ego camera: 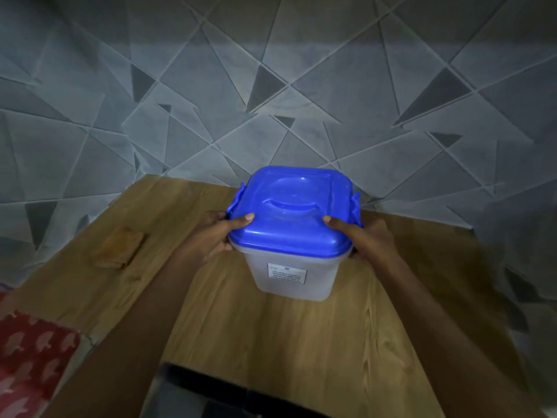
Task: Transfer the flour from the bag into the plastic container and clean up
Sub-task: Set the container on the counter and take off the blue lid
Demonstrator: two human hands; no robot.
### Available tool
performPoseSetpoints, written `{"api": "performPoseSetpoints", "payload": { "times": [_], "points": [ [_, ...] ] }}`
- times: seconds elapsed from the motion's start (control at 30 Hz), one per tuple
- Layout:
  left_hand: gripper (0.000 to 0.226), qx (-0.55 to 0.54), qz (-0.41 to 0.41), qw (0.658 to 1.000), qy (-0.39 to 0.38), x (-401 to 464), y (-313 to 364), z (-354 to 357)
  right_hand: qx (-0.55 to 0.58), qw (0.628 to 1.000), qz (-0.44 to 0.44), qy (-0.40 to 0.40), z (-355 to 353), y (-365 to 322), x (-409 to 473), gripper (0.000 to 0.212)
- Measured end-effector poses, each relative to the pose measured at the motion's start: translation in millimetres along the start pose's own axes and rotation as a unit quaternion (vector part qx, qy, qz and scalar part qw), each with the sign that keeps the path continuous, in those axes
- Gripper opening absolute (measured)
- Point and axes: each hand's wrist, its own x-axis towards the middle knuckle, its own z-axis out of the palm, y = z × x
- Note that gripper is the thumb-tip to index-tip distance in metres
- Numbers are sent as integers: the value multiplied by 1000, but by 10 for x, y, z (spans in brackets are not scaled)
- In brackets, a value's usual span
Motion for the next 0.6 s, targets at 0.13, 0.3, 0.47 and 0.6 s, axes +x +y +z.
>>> {"api": "performPoseSetpoints", "payload": {
  "times": [0.13,0.3,0.47,0.6],
  "points": [
    [46,-7,7,1000,-9,299,101,-61,25,1000,11,16,137,-39,191,69],
    [39,-1,11,1000,-5,531,176,9,68,997,31,30,163,-66,414,68],
    [38,64,-18,998,-9,795,197,34,28,998,12,61,99,-55,507,63],
    [89,102,-8,994,34,1058,355,103,-56,988,-57,134,60,-157,645,67]
  ]
}}
